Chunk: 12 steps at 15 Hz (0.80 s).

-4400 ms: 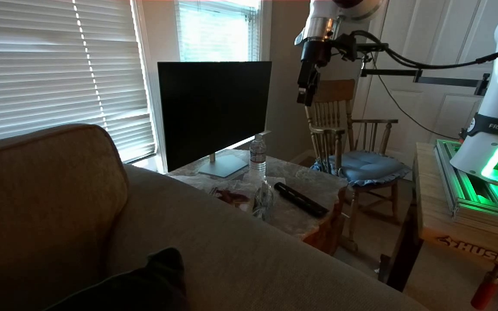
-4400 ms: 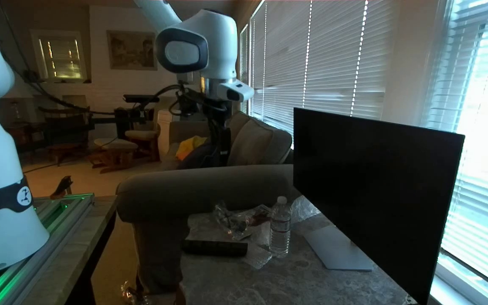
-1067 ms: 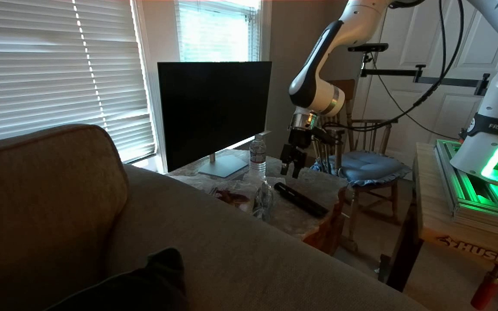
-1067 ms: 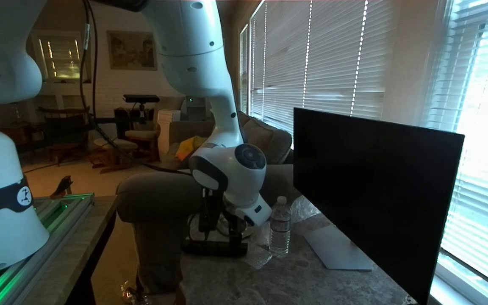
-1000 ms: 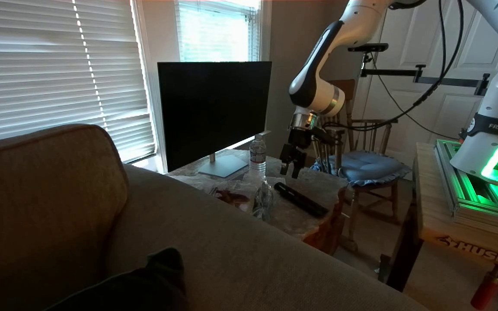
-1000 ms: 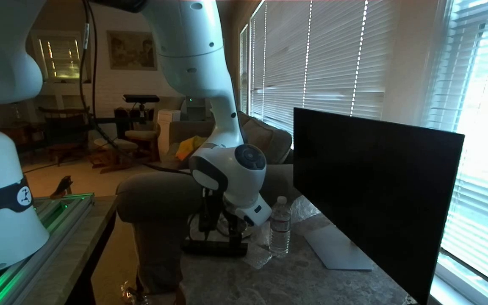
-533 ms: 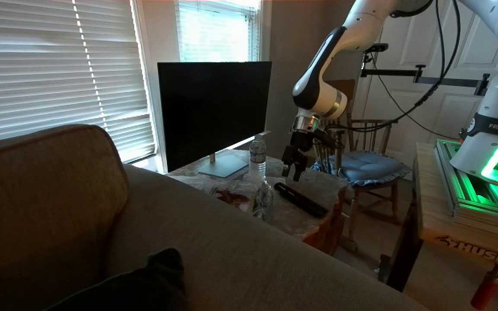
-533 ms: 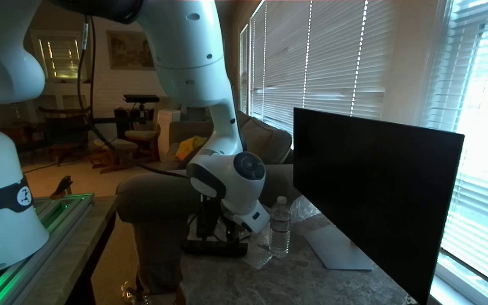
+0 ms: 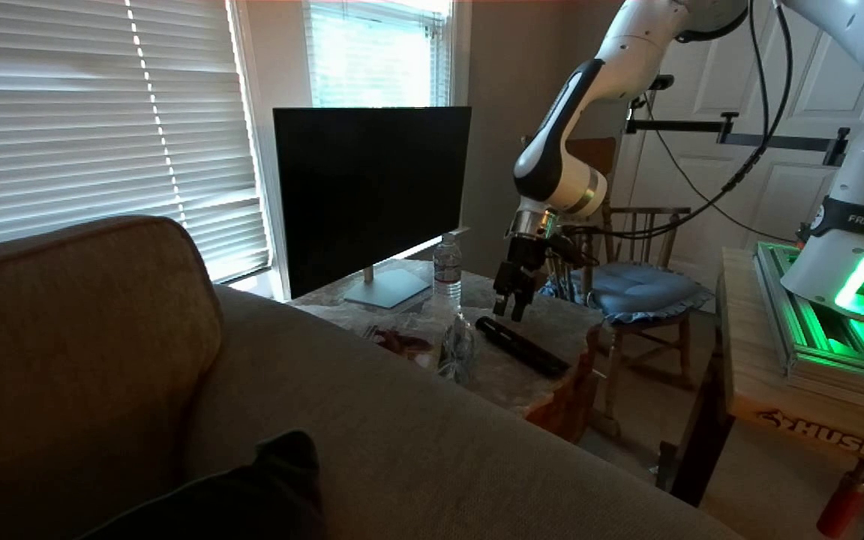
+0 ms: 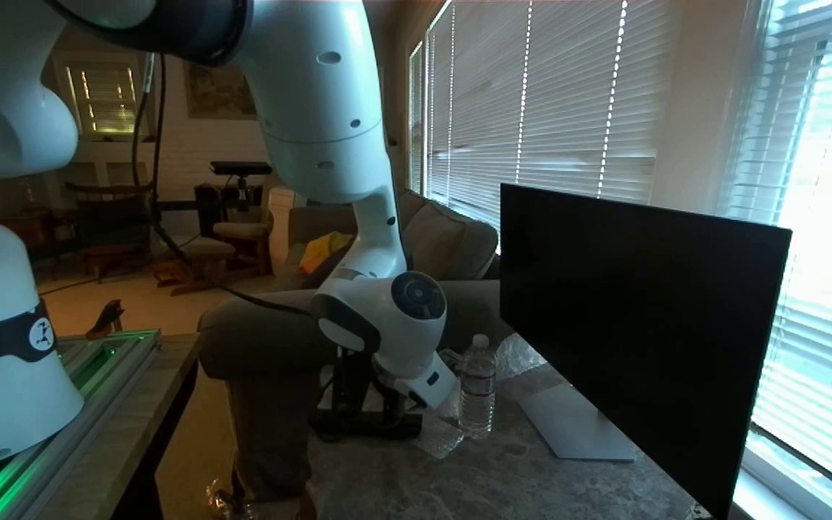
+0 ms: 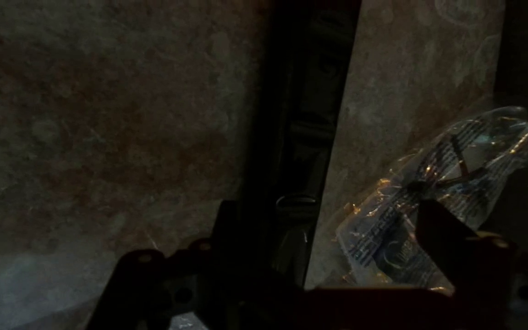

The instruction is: Place the black remote control right side up.

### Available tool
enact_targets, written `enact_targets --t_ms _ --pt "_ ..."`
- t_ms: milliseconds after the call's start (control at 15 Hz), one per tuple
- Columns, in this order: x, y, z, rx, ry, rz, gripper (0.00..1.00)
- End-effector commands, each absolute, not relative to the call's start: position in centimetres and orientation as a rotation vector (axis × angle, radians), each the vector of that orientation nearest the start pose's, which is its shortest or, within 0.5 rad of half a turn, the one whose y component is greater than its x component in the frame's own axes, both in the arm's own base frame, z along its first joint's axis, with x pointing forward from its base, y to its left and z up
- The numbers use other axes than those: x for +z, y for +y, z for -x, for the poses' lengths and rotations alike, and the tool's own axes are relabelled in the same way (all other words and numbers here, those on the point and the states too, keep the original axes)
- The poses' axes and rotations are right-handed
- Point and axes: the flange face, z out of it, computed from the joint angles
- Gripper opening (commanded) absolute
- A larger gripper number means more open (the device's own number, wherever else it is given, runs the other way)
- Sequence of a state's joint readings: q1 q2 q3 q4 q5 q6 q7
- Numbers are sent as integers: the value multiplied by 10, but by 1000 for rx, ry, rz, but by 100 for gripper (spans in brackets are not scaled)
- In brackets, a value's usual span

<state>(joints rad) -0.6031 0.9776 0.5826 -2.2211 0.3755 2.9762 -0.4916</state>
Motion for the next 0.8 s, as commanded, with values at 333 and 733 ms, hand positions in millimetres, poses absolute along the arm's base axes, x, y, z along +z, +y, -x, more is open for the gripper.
enact_targets --t_ms 333,733 --pt "-26 30 -472 21 117 2517 100" --pt "-35 28 -467 22 110 2475 100"
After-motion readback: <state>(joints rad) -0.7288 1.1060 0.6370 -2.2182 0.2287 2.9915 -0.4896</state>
